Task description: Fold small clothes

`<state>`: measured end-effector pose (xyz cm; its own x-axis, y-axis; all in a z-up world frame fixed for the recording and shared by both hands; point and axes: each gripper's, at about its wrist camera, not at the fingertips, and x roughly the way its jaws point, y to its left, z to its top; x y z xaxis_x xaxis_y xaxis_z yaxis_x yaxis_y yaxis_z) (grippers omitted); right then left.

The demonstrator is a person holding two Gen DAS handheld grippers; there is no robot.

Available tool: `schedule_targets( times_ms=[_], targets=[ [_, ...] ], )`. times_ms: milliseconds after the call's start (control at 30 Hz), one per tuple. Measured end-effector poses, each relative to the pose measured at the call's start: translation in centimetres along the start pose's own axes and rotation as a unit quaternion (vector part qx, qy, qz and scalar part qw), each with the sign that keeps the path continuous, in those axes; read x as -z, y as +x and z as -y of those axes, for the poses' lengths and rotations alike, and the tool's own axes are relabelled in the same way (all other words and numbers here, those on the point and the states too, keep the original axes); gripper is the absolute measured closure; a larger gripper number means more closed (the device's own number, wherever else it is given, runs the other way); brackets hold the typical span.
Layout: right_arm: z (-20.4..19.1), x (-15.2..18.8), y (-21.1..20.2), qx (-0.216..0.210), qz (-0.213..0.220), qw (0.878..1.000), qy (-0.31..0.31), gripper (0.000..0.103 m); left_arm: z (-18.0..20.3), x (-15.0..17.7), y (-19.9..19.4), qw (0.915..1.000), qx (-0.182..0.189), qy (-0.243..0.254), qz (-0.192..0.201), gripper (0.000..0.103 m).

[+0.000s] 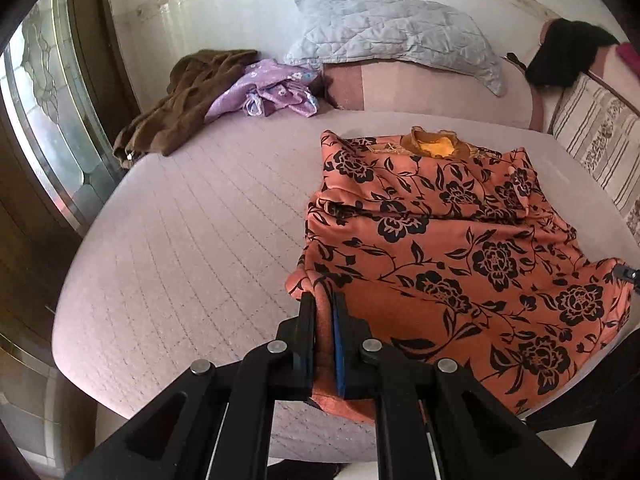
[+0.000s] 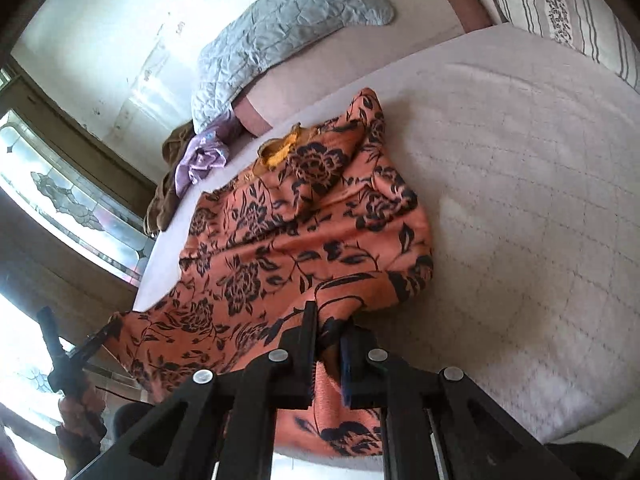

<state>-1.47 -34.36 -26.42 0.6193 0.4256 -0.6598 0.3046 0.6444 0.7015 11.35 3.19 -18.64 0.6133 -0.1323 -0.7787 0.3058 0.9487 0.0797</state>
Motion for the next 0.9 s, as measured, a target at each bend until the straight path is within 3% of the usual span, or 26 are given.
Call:
schedule_targets(
  times_ms=[333,567,600,700,800,833,867,900],
  targets=[
    [-0.6,0.4,-0.2,0.010,-0.007,1.000,-0.010,0.094,-0.2,-0.3,-1.1,0.9998,-0.004,-0.003,0.020,0.095],
    [1.0,1.9,2.9,0.041,-0.095,0.994,0.025,0.085,-0.2,-0.1,-0.8,0.9999,-0.003,-0.004,0.015,0.095],
    [1.2,2.3,3.1,0.050,-0.100,0.993,0.025,0.074,-0.2,0.0,-0.8,0.9999,-0.002,-0.006,0.014,0.095],
    [1.6,3.3,3.8,0.082,-0.111,0.990,0.028,0.020,-0.3,-0.1,-0.8,0.9999,-0.002,-0.007,0.013,0.095],
    [1.5,4.1,3.9,0.083,-0.100,0.991,0.015,0.022,-0.2,0.0,-0.7,0.9999,-0.003,-0.005,0.013,0.095],
    [1.0,4.4,4.1,0.087,-0.105,0.991,-0.010,0.031,-0.2,0.0,-0.6,0.9999,-0.004,-0.005,0.012,0.095],
    [0.6,4.7,4.2,0.087,-0.110,0.990,-0.025,0.044,-0.2,-0.1,-0.5,0.9999,-0.003,-0.005,0.010,0.095],
    [0.2,4.8,4.3,0.076,-0.117,0.990,-0.038,0.082,-0.2,-0.1,-0.4,0.9999,-0.001,-0.006,0.008,0.095]
  ],
)
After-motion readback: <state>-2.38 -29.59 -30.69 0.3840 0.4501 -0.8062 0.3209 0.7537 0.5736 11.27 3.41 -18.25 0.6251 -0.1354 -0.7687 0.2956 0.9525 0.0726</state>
